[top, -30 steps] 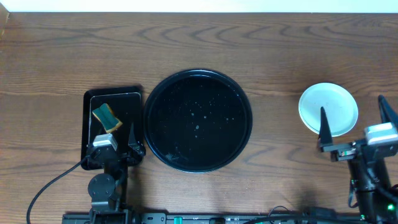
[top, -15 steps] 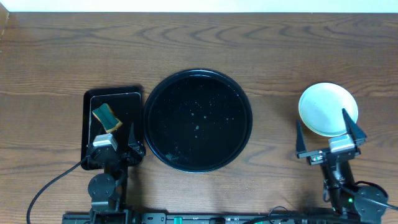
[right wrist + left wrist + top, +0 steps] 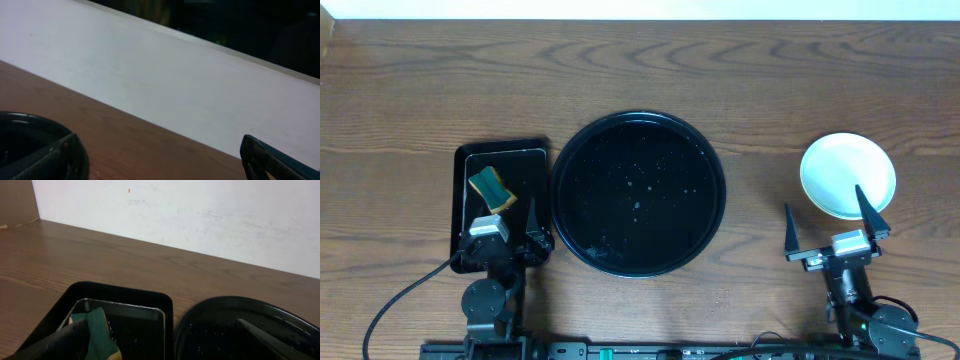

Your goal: Clean dirty plates on tray and stack at the side

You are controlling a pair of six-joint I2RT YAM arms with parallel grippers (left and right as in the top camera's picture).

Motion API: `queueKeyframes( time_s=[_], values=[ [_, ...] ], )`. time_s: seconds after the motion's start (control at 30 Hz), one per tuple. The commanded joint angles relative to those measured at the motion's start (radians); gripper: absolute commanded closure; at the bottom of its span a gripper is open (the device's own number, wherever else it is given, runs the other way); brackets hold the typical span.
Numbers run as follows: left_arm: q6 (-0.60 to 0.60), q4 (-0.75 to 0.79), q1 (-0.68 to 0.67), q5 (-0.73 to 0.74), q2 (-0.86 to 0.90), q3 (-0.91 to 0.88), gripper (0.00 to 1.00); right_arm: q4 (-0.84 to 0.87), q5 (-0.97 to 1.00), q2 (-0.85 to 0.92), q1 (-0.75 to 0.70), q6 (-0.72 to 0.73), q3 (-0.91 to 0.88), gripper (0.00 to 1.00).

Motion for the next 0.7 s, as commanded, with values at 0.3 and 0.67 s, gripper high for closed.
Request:
queueKeyframes(
  time_s=[0.3,0.67],
  values=[
    [0.006,-0.040,0.003,-0.035,-0.006,-0.018,0.10,0.000,0.007,-0.010,0.125,-0.213,-0.098,0.01],
    [0.006,-0.040,0.003,-0.035,-0.006,-0.018,0.09,-0.091,0.374,-0.010,0.134,0.172,-0.098,0.01]
  ],
)
